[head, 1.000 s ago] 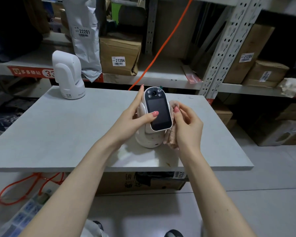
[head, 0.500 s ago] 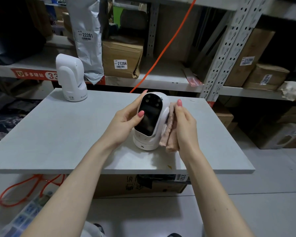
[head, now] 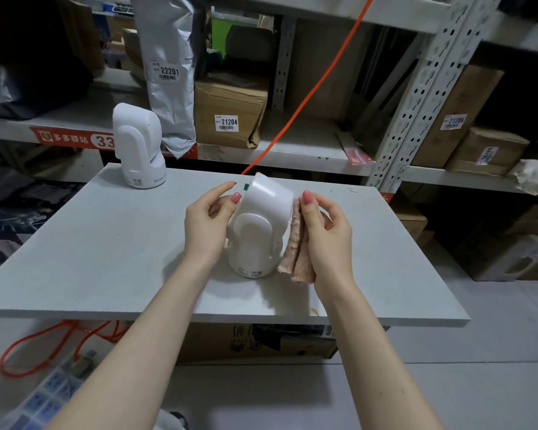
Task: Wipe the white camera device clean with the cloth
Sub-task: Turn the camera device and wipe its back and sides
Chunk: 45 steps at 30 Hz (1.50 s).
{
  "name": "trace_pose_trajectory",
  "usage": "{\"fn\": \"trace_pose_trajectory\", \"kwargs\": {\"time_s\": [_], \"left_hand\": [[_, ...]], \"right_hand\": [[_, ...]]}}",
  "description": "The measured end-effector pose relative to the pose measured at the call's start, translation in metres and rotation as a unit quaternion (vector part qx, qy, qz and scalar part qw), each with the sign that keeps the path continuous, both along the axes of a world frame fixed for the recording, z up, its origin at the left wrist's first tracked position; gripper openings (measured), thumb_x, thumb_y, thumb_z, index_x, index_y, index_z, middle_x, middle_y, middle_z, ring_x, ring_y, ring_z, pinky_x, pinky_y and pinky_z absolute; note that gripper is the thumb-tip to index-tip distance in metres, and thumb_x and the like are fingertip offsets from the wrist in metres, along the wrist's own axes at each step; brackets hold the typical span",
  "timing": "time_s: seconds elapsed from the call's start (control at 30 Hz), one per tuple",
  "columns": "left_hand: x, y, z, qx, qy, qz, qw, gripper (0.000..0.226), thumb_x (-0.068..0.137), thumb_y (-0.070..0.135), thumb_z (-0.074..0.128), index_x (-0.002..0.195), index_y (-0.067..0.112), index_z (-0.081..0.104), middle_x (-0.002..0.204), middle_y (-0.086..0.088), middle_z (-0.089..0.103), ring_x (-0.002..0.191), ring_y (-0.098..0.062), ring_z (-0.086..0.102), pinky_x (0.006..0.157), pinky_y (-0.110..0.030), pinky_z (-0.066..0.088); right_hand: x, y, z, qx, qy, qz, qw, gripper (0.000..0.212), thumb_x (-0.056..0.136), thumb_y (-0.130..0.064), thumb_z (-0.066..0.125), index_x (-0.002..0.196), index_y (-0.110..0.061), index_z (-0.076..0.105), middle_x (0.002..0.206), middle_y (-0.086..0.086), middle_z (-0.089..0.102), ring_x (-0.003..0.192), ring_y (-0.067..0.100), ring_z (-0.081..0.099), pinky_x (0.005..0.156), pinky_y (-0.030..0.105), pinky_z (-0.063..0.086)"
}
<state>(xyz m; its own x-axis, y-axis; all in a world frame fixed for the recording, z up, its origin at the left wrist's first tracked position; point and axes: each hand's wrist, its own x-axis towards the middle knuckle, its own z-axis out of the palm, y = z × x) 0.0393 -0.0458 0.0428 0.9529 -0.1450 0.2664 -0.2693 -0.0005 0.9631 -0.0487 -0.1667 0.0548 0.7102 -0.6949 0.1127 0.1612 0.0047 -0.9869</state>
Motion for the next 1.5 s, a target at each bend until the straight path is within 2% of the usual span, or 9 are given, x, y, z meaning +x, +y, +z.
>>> {"fn": "trace_pose_trajectory", "kwargs": {"time_s": [0.27, 0.37, 0.5, 0.63, 0.77, 0.87, 1.03, 1.2, 1.5], "left_hand": [[-0.021, 0.007, 0.007, 0.065, 0.024, 0.077, 0.995, 0.035, 0.102, 0.044, 0.03, 0.103, 0.025, 0.06, 0.097, 0.002, 0.066, 0.103, -0.024, 0.063, 0.097, -0.044, 0.046], [-0.045, 0.009, 0.006, 0.14, -0.012, 0.049, 0.989, 0.061, 0.09, 0.063, 0.026, 0.131, 0.026, 0.051, 0.126, 0.002, 0.057, 0.116, -0.015, 0.051, 0.103, -0.036, 0.038], [-0.064, 0.005, 0.004, 0.242, -0.028, -0.045, 0.969, 0.1, 0.072, 0.086, 0.031, 0.152, 0.029, 0.013, 0.154, -0.003, 0.031, 0.142, -0.023, 0.026, 0.113, -0.053, 0.025], [-0.054, 0.005, 0.006, 0.234, -0.016, -0.061, 0.97, 0.111, 0.068, 0.073, 0.053, 0.153, 0.029, -0.001, 0.159, -0.003, 0.023, 0.145, -0.025, 0.022, 0.117, -0.053, 0.016], [-0.031, 0.013, 0.001, 0.196, -0.01, -0.078, 0.977, 0.111, 0.051, 0.072, 0.074, 0.146, 0.041, 0.024, 0.145, 0.004, 0.047, 0.136, -0.025, 0.038, 0.109, -0.053, 0.034], [-0.02, 0.019, 0.003, 0.162, -0.036, -0.121, 0.979, 0.086, 0.052, 0.051, 0.086, 0.127, 0.037, 0.046, 0.119, 0.01, 0.061, 0.116, -0.013, 0.054, 0.097, -0.036, 0.046], [-0.009, 0.029, 0.007, 0.125, -0.031, -0.27, 0.954, 0.092, 0.061, 0.007, 0.089, 0.136, 0.035, 0.045, 0.13, 0.021, 0.058, 0.122, 0.007, 0.05, 0.1, -0.013, 0.04], [-0.007, 0.024, 0.002, 0.1, -0.033, -0.262, 0.959, 0.088, 0.063, 0.008, 0.087, 0.13, 0.046, 0.046, 0.13, 0.029, 0.057, 0.127, 0.007, 0.045, 0.106, -0.016, 0.036], [-0.008, 0.021, 0.0, 0.09, -0.064, -0.248, 0.962, 0.09, 0.053, 0.016, 0.092, 0.124, 0.048, 0.047, 0.128, 0.024, 0.059, 0.126, 0.004, 0.048, 0.104, -0.016, 0.038]], "right_hand": [[0.013, -0.002, -0.002, 0.042, 0.016, 0.039, 0.998, 0.039, 0.092, -0.047, 0.055, 0.108, -0.014, 0.065, 0.084, 0.003, 0.069, 0.086, 0.024, 0.066, 0.089, 0.048, 0.055], [0.012, -0.003, -0.003, 0.036, 0.018, 0.045, 0.998, 0.038, 0.092, -0.047, 0.055, 0.105, -0.013, 0.066, 0.081, 0.005, 0.068, 0.083, 0.025, 0.066, 0.085, 0.046, 0.055], [0.002, -0.001, -0.001, 0.006, 0.018, 0.04, 0.999, 0.034, 0.092, -0.044, 0.056, 0.103, -0.014, 0.066, 0.087, 0.003, 0.071, 0.083, 0.017, 0.068, 0.07, 0.026, 0.055], [-0.016, 0.004, 0.004, -0.037, -0.012, 0.017, 0.999, 0.021, 0.088, -0.034, 0.065, 0.098, -0.015, 0.066, 0.08, 0.004, 0.072, 0.071, 0.009, 0.068, 0.057, 0.014, 0.05], [-0.03, 0.005, 0.009, -0.043, -0.037, 0.031, 0.998, 0.021, 0.083, -0.026, 0.072, 0.098, -0.012, 0.065, 0.062, 0.002, 0.066, 0.057, 0.006, 0.063, 0.053, 0.015, 0.049], [-0.027, 0.001, 0.012, -0.033, -0.034, 0.029, 0.998, 0.028, 0.08, -0.036, 0.072, 0.097, -0.016, 0.063, 0.065, -0.003, 0.071, 0.066, 0.006, 0.068, 0.063, 0.019, 0.053], [-0.014, 0.003, 0.019, -0.028, -0.075, -0.01, 0.997, 0.018, 0.084, -0.03, 0.07, 0.088, -0.013, 0.069, 0.084, 0.0, 0.073, 0.076, 0.003, 0.068, 0.064, 0.014, 0.05], [-0.011, 0.009, 0.011, -0.144, -0.068, 0.017, 0.987, 0.014, 0.091, -0.027, 0.065, 0.102, -0.025, 0.071, 0.109, -0.003, 0.069, 0.105, 0.007, 0.063, 0.088, 0.022, 0.051], [-0.035, 0.003, -0.003, -0.242, -0.08, 0.019, 0.967, 0.022, 0.089, -0.01, 0.065, 0.108, -0.02, 0.07, 0.107, -0.004, 0.063, 0.104, 0.001, 0.059, 0.086, 0.009, 0.044]]}}
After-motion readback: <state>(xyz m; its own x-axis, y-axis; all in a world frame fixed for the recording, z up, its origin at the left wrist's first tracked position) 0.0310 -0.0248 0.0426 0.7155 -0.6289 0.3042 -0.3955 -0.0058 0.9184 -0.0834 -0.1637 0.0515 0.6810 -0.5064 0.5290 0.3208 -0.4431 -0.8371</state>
